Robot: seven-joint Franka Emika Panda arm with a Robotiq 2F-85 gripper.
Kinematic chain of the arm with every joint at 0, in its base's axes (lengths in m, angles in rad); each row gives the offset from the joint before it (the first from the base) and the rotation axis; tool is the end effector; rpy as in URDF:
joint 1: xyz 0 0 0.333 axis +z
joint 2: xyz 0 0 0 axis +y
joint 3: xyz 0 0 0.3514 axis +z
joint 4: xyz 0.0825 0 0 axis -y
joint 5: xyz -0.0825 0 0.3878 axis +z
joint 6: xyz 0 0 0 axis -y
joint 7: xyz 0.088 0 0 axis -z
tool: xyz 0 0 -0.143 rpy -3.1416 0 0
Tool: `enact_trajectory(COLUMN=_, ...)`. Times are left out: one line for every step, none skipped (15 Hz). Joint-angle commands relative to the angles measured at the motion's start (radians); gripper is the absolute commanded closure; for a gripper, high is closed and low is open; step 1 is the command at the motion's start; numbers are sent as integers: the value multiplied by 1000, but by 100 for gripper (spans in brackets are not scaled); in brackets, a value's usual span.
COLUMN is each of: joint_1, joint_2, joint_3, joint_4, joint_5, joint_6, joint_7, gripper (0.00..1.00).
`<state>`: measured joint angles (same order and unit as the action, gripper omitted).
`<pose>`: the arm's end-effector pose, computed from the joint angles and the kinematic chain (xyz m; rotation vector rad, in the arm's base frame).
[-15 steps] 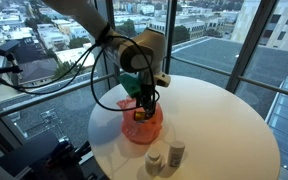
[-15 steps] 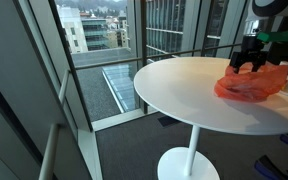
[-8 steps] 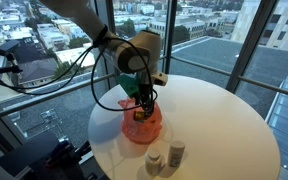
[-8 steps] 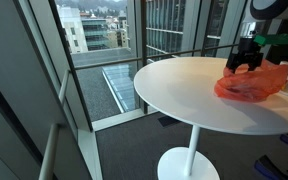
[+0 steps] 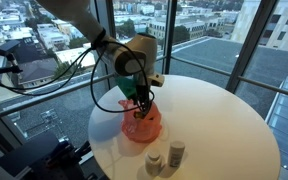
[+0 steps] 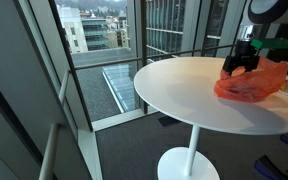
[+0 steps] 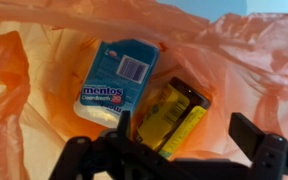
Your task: Remove the blue bottle from the plastic bag and put it on the table top
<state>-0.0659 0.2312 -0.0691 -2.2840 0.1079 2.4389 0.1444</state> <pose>0.5275 -0.0694 0.2414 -3.0383 0.5578 0.1163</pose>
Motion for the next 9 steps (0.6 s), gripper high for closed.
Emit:
enact_trajectory(joint_1=-13, joint_2=-2, joint_3=3, joint_4=-6, joint_5=44, joint_6=14, joint_7=-21, gripper=0)
enact_trajectory(joint_1=-17, joint_2=-1, joint_3=2, joint_4=-5, joint_5=57, joint_6=10, joint_7=-23, gripper=0)
enact_trajectory(joint_1=-22, joint_2=0, joint_3=1, joint_4=-5, joint_5=72, joint_6=9, joint_7=-24, gripper=0)
enact_trajectory(joint_1=-28, joint_2=1, joint_3=2, joint_4=-5, joint_5=89, joint_6=5, joint_7=-26, gripper=0)
enact_trajectory(joint_1=-32, joint_2=1, joint_3=0, joint_4=-5, joint_5=101, joint_6=3, joint_7=-25, gripper=0)
enact_trajectory(joint_1=-36, joint_2=-1, joint_3=-2, joint_4=-6, joint_5=112, joint_6=1, joint_7=-23, gripper=0)
enact_trajectory(joint_1=-40, joint_2=-1, joint_3=-4, joint_4=-6, joint_5=120, joint_6=0, joint_7=-18, gripper=0)
enact_trajectory(joint_1=-44, joint_2=-1, joint_3=-8, joint_4=-6, joint_5=125, joint_6=0, joint_7=-15, gripper=0)
enact_trajectory(joint_1=-49, joint_2=0, joint_3=-9, joint_4=-5, joint_5=134, joint_6=-3, joint_7=-17, gripper=0)
